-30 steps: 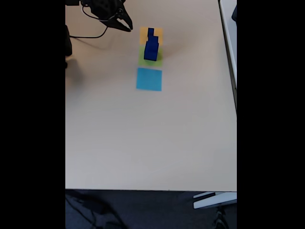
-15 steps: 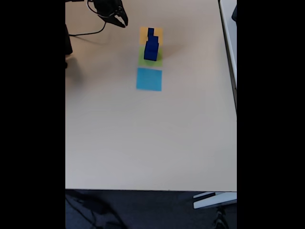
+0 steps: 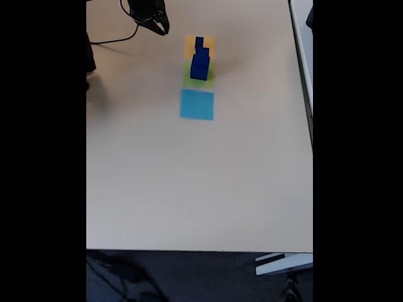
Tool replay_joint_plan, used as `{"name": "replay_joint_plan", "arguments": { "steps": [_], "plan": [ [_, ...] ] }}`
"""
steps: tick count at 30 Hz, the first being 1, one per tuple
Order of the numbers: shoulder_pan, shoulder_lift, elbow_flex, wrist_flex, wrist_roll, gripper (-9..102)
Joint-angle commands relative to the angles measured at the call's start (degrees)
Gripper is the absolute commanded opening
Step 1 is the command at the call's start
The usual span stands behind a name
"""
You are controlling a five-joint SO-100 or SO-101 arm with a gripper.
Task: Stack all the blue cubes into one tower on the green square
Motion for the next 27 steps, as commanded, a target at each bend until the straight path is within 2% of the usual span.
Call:
{"name": "replay_joint_plan", "arguments": {
  "steps": [1,13,27],
  "plan": [
    [-0.7,-0.26,-3.6,1.41,3.96,0],
    [2.37,-3.69,-8.35,3.25,2.02,0],
    [-2.81,-5.62,-11.25,3.25,-0.53,0]
  ]
}}
